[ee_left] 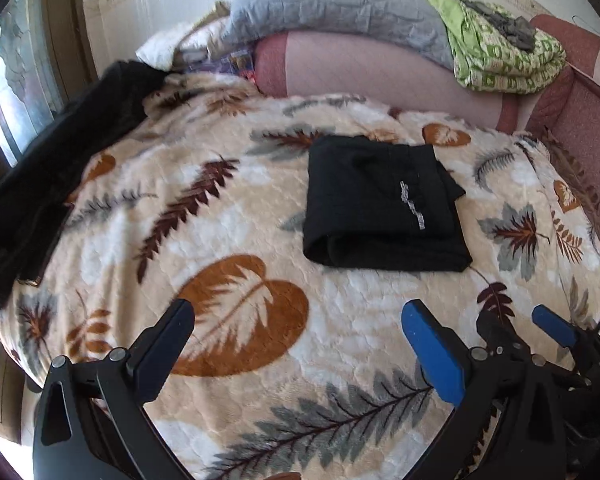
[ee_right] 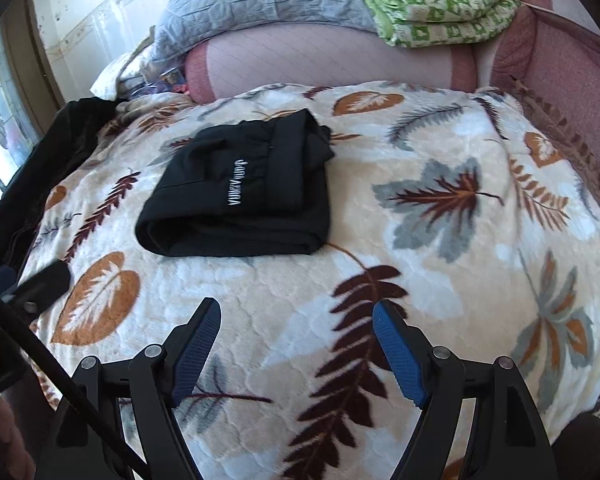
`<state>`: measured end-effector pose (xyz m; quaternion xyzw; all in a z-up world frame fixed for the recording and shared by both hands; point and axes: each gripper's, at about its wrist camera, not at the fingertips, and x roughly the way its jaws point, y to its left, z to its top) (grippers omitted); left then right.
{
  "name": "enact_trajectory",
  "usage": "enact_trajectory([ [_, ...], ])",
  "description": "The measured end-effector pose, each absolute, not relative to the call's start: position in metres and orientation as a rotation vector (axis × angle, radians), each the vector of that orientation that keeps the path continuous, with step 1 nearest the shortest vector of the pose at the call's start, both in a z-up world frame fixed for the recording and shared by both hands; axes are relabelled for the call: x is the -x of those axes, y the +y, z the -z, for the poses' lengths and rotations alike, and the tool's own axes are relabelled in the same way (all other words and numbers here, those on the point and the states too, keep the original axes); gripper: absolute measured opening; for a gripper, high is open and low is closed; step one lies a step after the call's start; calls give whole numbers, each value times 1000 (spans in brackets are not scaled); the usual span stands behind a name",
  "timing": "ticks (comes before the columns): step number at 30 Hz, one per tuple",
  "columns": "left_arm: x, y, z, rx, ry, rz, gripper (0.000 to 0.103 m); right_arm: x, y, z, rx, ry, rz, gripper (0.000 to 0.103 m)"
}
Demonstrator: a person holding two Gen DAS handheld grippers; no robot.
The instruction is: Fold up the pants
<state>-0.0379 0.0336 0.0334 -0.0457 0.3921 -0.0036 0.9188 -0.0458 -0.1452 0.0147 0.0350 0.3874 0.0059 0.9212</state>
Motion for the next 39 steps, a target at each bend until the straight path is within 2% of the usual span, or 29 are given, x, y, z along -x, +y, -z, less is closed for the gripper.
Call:
enact_trajectory([
  [8,41,25,-24,88,829,47,103,50,-155,-3,-93,838,22,86],
  [14,34,30,-2,212,890,106,103,61,-151,-11,-61,841,26,86],
  [17,32,25,9,223,923,120,103,77,-156,-12,-19,818,70,90],
  [25,48,34,-3,185,825,92,103,77,-148,-3,-15,857,76,90],
  [39,63,37,-1,122,836,46,103,82,-133,7,48,863,64,90],
])
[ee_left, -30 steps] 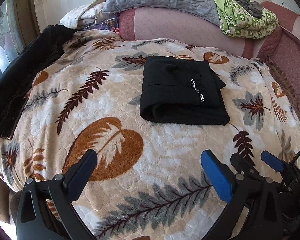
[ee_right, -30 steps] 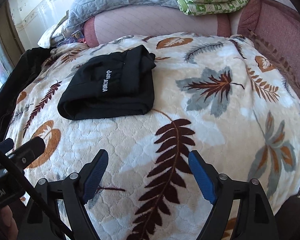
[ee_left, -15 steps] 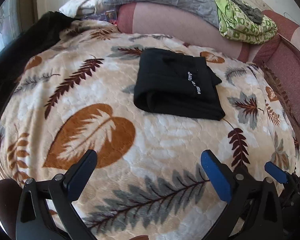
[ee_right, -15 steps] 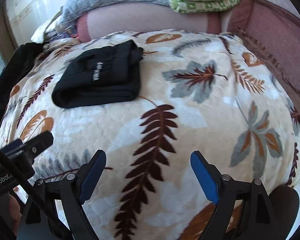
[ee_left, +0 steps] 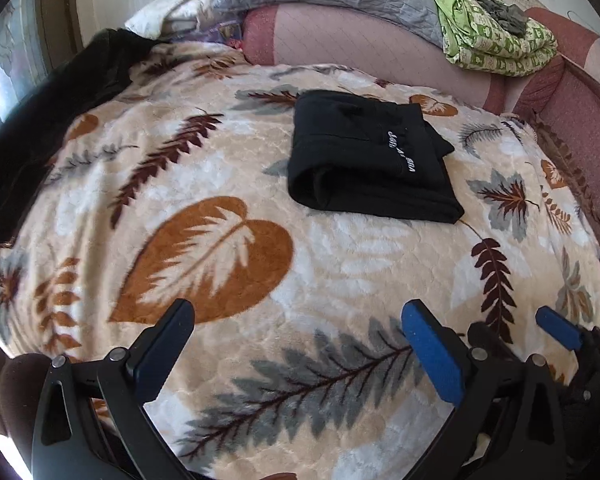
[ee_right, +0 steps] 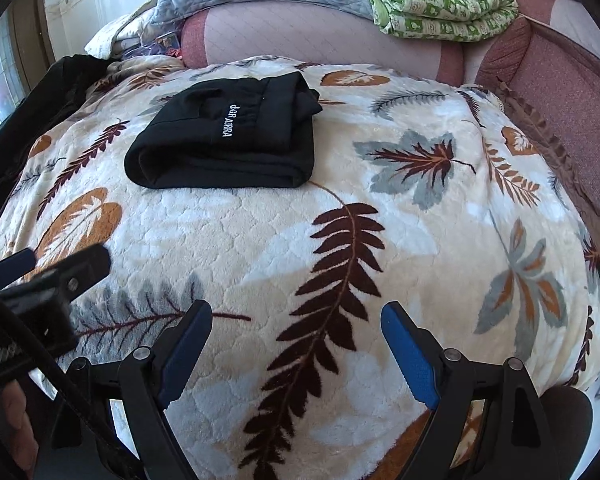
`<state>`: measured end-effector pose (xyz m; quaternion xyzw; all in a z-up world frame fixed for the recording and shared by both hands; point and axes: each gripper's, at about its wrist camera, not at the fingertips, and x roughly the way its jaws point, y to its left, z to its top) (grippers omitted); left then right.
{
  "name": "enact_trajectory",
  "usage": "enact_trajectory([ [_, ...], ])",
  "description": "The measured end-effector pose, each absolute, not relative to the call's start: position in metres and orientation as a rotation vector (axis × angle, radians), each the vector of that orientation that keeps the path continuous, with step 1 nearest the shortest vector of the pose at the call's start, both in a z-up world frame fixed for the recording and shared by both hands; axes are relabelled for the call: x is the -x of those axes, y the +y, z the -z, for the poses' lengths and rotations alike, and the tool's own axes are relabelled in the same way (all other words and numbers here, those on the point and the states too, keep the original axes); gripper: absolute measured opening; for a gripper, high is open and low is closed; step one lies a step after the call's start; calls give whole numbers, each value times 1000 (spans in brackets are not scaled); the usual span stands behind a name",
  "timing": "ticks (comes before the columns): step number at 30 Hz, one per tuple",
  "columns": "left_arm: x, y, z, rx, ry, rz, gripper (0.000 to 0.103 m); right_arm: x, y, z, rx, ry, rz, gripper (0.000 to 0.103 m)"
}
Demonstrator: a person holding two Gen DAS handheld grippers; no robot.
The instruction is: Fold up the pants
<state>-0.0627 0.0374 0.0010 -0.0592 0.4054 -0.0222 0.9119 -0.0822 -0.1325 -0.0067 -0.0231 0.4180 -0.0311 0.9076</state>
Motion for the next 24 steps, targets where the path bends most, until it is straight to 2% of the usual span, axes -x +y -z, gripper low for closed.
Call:
enact_trajectory([
  [4,80,49,-5,74,802,-46,103,71,-132,7,31,856,49,90],
  [9,82,59,5,70,849,-100,103,60,-124,13,33,859,2,90],
  [24,89,49,10,72,880,-59,103,77,-122,17,32,833,-16,91],
])
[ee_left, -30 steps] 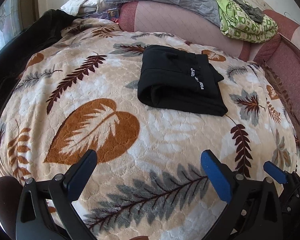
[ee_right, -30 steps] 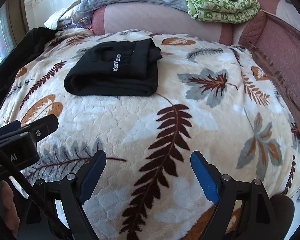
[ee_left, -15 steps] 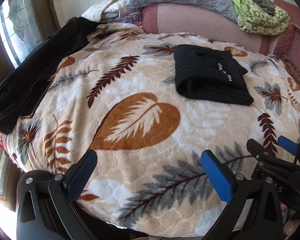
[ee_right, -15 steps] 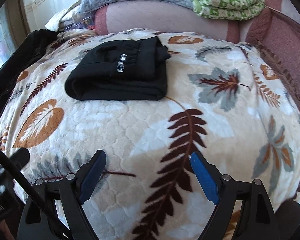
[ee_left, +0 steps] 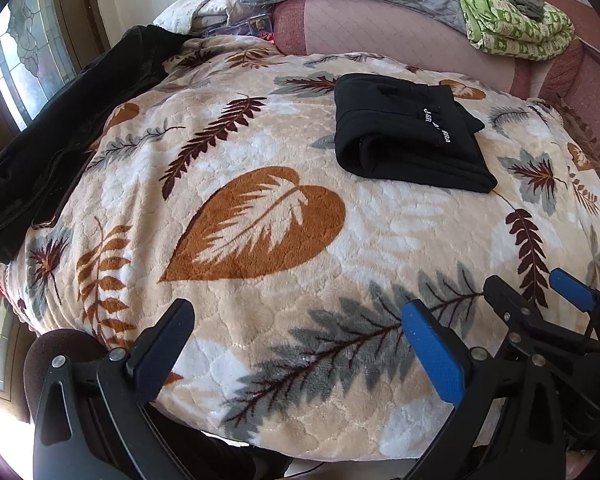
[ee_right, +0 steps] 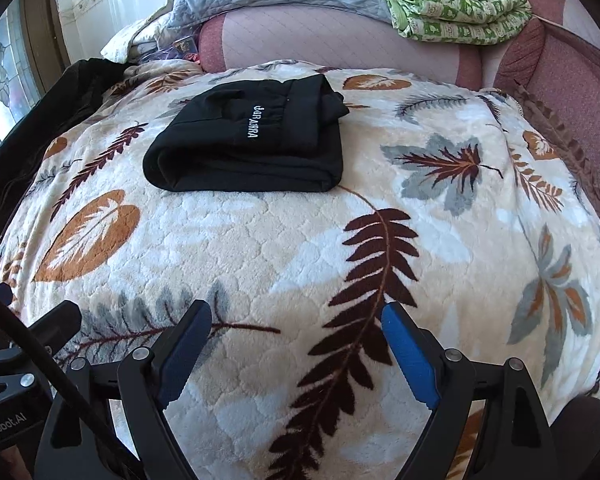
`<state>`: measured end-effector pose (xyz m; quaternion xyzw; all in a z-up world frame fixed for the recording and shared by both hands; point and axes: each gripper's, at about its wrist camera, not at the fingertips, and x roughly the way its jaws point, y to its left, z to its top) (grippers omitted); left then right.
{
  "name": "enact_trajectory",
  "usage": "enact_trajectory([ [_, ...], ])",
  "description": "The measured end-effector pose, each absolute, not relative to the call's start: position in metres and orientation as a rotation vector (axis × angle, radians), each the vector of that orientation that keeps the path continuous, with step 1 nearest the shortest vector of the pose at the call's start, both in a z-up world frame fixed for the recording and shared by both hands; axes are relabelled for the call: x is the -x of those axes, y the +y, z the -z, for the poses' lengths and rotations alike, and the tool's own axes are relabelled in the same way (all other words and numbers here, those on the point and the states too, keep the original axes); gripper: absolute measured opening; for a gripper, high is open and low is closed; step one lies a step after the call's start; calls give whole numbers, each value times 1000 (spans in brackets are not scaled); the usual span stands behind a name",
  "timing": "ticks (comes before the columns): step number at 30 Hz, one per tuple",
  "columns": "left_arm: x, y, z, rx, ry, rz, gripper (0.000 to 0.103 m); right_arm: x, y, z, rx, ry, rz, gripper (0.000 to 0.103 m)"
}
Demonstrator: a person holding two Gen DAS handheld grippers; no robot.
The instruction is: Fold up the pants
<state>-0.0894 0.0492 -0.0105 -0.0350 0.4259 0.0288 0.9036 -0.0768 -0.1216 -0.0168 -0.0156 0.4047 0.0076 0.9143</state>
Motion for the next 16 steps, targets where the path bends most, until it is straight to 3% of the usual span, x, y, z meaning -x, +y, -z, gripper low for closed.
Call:
enact_trajectory([
  [16,86,60,16,117,901,-64,103,76,-115,22,47,846,-19,91],
])
